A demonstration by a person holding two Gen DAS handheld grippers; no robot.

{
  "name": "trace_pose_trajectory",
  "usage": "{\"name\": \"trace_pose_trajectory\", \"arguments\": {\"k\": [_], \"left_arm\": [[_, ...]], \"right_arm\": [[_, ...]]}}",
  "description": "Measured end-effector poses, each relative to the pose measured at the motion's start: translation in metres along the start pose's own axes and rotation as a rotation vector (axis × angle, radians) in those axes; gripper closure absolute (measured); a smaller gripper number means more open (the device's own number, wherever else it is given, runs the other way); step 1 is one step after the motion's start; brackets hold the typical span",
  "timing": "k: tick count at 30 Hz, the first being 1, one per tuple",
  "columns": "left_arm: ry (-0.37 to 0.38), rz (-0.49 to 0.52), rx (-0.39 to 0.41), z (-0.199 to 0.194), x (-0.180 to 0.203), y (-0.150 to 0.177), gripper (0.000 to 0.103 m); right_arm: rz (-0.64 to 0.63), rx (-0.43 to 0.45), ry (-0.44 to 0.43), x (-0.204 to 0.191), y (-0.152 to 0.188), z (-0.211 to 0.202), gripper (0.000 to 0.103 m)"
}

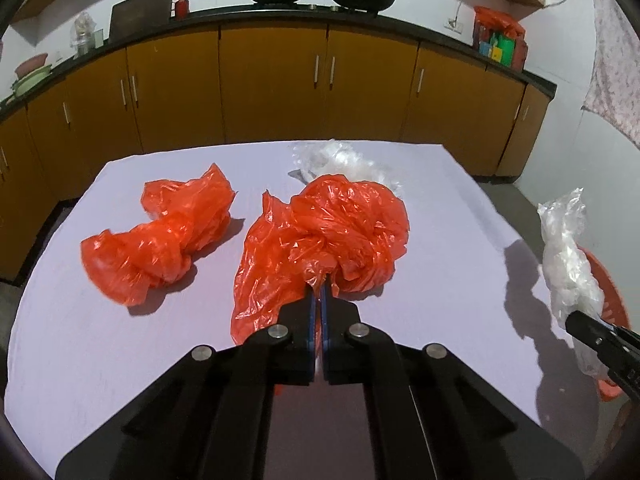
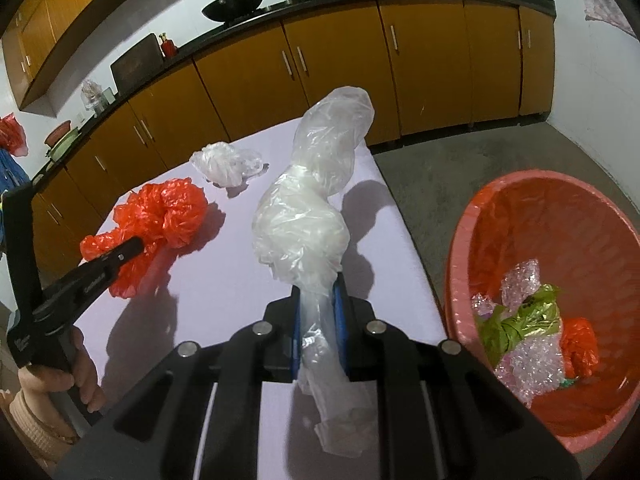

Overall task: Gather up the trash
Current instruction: 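Carry both bags over the basket and open both tools to drop them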

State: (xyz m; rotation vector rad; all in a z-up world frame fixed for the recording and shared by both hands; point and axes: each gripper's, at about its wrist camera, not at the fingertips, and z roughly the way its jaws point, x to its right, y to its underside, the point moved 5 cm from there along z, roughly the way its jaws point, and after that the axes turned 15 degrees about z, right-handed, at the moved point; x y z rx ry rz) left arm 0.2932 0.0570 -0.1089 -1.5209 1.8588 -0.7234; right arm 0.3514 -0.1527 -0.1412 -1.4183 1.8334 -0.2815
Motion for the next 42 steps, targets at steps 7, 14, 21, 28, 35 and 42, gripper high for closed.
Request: {"name": "trace_pose_trajectory", "arguments": {"k": [7, 14, 21, 28, 35, 42], "left_arm": [[0.022, 0.013, 0.044, -0.025, 0.009, -0.006, 0.101], [0.053, 0.04, 0.087, -0.041, 0.033, -0.019, 0.101], [0.12, 0.077, 0.129, -0.051, 0.076, -0.032, 0.101], [0.195, 0.105, 0.153, -0.059, 0.119, -0.041, 0.101], [0.262, 0.136, 0.161, -0.06, 0.16, -0.045, 0.102], [0.32, 0.172, 0.16, -0.059, 0.198, -0.049, 0.102]], "right_arm": [[0.006, 0.029, -0.015, 0.003, -0.002, -0.02, 0.088], [-0.002, 0.073, -0.013, 0.012, -0.006, -0.047, 0.088], [0.024, 0.121, 0.027, 0.038, -0.013, -0.074, 0.088], [0.067, 0.161, 0.078, 0.074, -0.021, -0.096, 0.088], [0.108, 0.197, 0.138, 0.114, -0.027, -0.114, 0.088], [0.155, 0.214, 0.181, 0.149, -0.031, -0.121, 0.088]]}}
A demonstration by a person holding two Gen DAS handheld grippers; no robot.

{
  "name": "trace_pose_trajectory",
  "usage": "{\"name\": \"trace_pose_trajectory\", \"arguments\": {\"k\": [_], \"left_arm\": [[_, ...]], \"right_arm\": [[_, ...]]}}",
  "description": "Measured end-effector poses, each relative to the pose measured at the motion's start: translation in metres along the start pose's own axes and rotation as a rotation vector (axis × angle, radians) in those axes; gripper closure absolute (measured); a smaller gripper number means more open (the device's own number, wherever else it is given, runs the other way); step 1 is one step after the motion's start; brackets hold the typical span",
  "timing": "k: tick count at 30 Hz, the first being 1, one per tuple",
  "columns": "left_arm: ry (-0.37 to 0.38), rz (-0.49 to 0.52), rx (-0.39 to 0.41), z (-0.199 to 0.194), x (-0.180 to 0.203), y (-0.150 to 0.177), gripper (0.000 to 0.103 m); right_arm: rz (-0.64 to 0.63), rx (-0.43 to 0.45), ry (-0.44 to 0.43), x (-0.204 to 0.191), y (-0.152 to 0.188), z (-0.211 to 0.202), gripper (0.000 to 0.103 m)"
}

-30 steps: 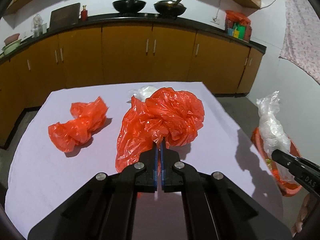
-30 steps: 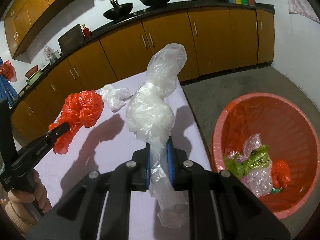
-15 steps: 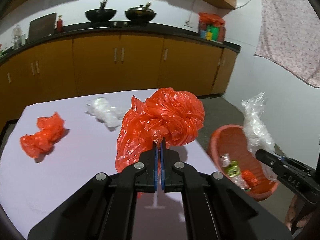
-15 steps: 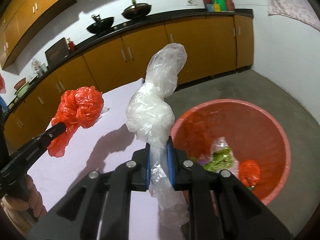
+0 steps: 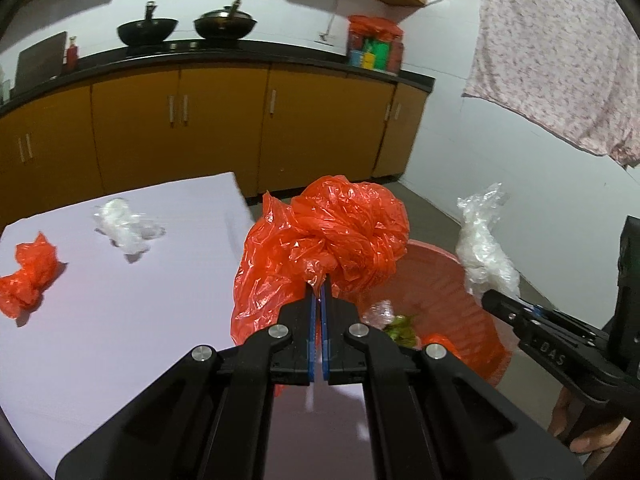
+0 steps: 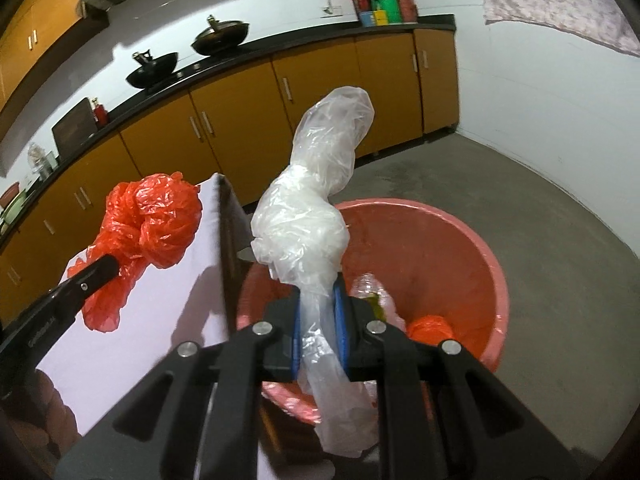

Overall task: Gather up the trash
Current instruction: 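Carry both bags over the basket and open both tools to drop them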

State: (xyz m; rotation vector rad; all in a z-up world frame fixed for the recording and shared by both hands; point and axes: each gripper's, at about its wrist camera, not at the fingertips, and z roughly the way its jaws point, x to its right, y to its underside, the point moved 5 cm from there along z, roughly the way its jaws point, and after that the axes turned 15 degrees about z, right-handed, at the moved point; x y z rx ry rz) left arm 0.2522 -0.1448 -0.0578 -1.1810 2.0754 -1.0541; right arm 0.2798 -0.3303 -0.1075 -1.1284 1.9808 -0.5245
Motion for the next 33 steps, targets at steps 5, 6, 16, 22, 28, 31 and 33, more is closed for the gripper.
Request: {"name": "trace_pose_trajectory", "arguments": {"k": [5, 6, 16, 22, 28, 31, 33], "left_arm": [[0.029, 0.024, -0.005, 0.009, 0.017, -0.003, 0.102], [0.035, 0.028, -0.007, 0.011, 0.02, -0.004, 0.102], [0.072, 0.062, -0.046, 0.035, 0.052, -0.003, 0.102], [0.087, 0.073, -0.068, 0.045, 0.062, -0.001, 0.102], [0.1, 0.085, -0.086, 0.054, 0.07, -0.001, 0.102], [0.106, 0.091, -0.093, 0.057, 0.075, 0.0, 0.102], [0.113, 0.096, -0.098, 0.06, 0.079, -0.001, 0.102]], "right_arm": [[0.017, 0.002, 0.024, 0.015, -0.005, 0.003, 0.088], [0.019, 0.002, 0.027, 0.017, -0.006, 0.004, 0.088], [0.054, 0.008, 0.067, 0.042, -0.013, 0.008, 0.088], [0.062, 0.005, 0.072, 0.051, -0.014, 0.011, 0.088], [0.073, 0.007, 0.074, 0.052, -0.019, 0.016, 0.088], [0.077, 0.006, 0.075, 0.054, -0.022, 0.018, 0.088], [0.08, 0.006, 0.076, 0.055, -0.022, 0.02, 0.088]]}}
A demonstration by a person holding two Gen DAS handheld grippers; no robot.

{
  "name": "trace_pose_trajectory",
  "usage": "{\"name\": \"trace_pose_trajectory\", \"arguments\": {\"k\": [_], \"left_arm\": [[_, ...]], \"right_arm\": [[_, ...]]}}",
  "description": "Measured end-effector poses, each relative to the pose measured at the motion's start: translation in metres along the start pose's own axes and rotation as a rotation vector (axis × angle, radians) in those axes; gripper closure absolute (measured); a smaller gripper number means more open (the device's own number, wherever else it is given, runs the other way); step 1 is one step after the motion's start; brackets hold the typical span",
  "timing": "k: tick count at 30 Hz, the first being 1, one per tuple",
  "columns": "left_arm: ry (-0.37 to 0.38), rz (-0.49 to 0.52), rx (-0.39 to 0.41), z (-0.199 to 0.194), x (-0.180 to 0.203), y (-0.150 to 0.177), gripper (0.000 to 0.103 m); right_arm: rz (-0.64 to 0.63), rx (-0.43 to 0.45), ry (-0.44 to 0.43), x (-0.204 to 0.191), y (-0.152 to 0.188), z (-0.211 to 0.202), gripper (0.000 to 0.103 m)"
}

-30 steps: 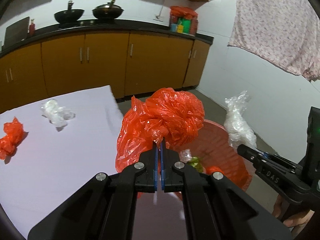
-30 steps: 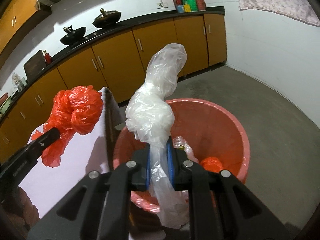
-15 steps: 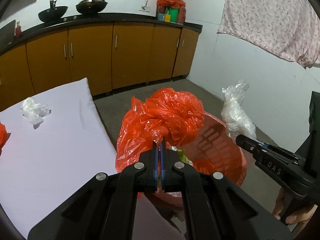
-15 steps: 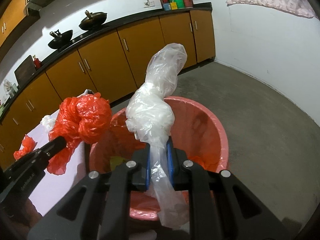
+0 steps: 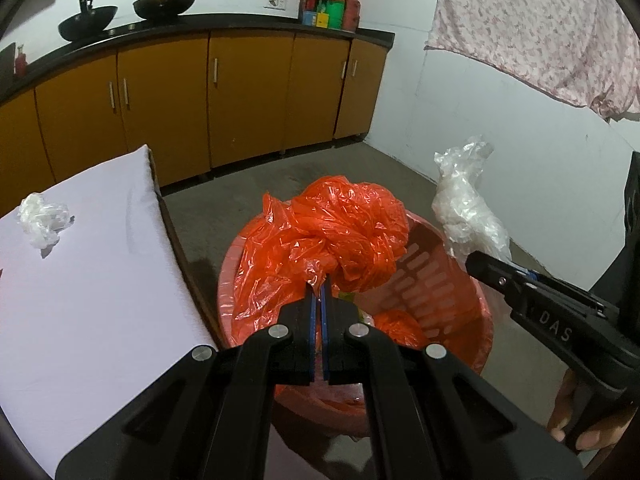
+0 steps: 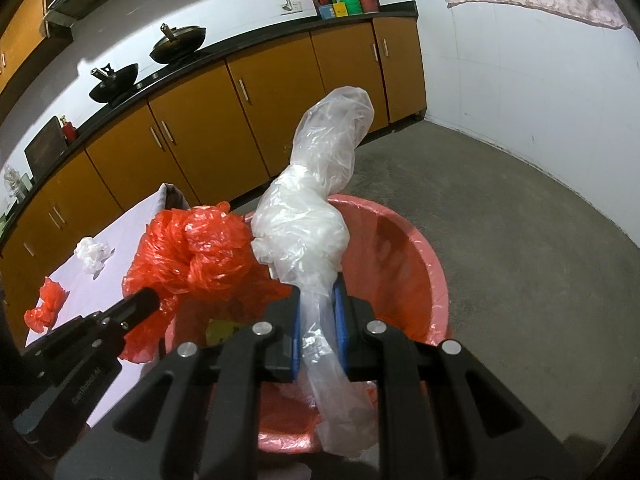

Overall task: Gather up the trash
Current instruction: 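Carry both bags over the basket and open both tools to drop them, then withdraw both open tools from the basket back over the table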

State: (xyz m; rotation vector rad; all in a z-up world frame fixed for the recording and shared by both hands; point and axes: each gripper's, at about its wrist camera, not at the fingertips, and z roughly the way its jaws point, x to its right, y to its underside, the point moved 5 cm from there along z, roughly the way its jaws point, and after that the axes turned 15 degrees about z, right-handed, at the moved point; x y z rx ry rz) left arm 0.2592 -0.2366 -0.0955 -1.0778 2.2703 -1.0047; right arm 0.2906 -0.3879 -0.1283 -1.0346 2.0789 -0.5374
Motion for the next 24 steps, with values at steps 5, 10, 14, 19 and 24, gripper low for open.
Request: {"name": "trace_pose_trajectory", "arguments": {"k": [5, 10, 14, 19, 24], "left_arm": [[0.031, 0.018, -0.029, 0.01, 0.006, -0.001, 0.101], [0.053, -0.003, -0.062, 0.017, 0.003, 0.007, 0.095], [0.049, -0.03, -0.061, 0.016, -0.004, 0.012, 0.07], [0.034, -0.04, -0.04, 0.009, -0.008, 0.011, 0.06], [0.008, -0.067, -0.029, 0.004, -0.019, 0.014, 0.049]], "right_arm": [[0.011, -0.004, -0.007, 0.004, -0.002, 0.003, 0.084], [0.009, 0.002, -0.007, 0.007, -0.001, 0.004, 0.064], [0.016, 0.005, -0.003, 0.013, -0.001, 0.003, 0.06], [0.027, 0.01, 0.005, 0.018, -0.001, 0.002, 0.058], [0.017, 0.014, 0.002, 0.013, -0.001, -0.001, 0.057]]}}
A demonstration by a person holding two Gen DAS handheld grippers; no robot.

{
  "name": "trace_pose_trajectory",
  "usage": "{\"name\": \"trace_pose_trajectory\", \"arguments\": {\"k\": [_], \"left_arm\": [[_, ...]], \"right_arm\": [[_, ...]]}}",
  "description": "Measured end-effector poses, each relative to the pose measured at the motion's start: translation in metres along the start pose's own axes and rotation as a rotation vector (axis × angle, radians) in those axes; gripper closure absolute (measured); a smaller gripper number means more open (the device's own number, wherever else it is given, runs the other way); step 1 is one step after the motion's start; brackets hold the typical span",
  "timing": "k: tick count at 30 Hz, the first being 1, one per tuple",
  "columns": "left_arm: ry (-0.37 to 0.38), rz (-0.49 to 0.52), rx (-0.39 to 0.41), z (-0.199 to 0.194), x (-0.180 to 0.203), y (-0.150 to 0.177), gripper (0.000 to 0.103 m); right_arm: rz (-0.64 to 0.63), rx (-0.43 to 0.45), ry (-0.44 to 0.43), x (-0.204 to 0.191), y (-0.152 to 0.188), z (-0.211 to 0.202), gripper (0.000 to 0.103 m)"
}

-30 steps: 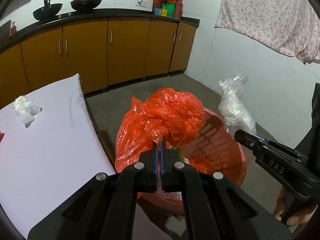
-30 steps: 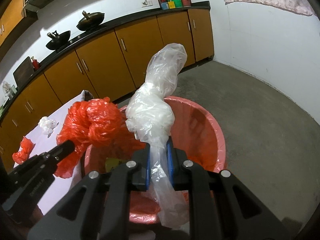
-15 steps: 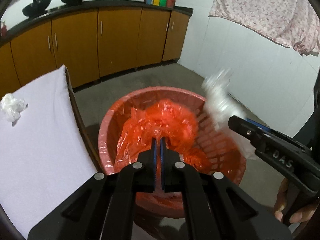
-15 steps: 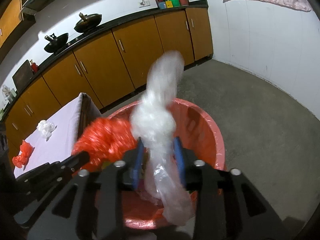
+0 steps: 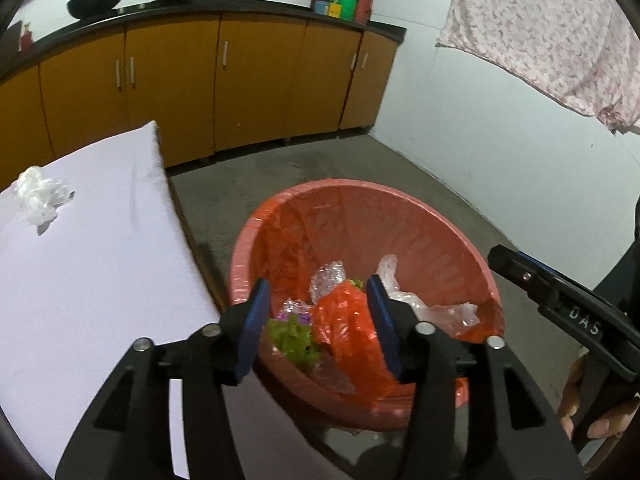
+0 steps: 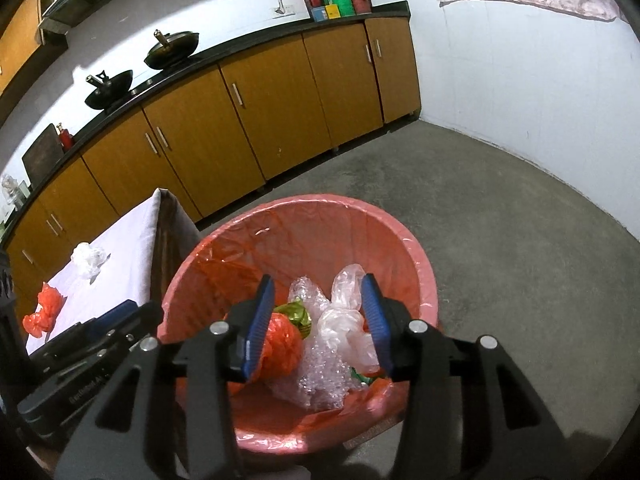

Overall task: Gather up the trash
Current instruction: 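Withdraw both open tools from the basket back over the table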

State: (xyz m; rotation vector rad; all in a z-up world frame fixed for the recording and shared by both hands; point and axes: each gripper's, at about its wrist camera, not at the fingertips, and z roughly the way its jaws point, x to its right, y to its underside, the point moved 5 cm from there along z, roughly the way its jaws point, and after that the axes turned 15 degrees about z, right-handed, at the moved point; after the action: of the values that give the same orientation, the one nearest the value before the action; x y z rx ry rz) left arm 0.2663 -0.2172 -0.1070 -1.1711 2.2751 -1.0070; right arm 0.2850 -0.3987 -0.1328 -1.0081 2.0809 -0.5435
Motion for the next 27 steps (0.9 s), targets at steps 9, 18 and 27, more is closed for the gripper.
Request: {"name": "trace_pose_trajectory", "arguments": {"k": [9, 18, 27], "left_arm": [[-0.071, -0.042, -0.002, -0.012, -0.032, 0.012, 0.042], [-0.189, -0.067, 0.005, -0.04, -0.081, 0.032, 0.035], [-0.372, -0.081, 0.0, -0.089, -0.144, 0.068, 0.023]], "right_arm": [[-0.042, 0.007, -0.007, -0.017, 0.007, -0.004, 0.054], [-0.083, 0.031, -0.007, -0.037, 0.009, -0.011, 0.046], [-0.142, 0.042, -0.05, -0.078, 0.016, -0.016, 0.035]]}}
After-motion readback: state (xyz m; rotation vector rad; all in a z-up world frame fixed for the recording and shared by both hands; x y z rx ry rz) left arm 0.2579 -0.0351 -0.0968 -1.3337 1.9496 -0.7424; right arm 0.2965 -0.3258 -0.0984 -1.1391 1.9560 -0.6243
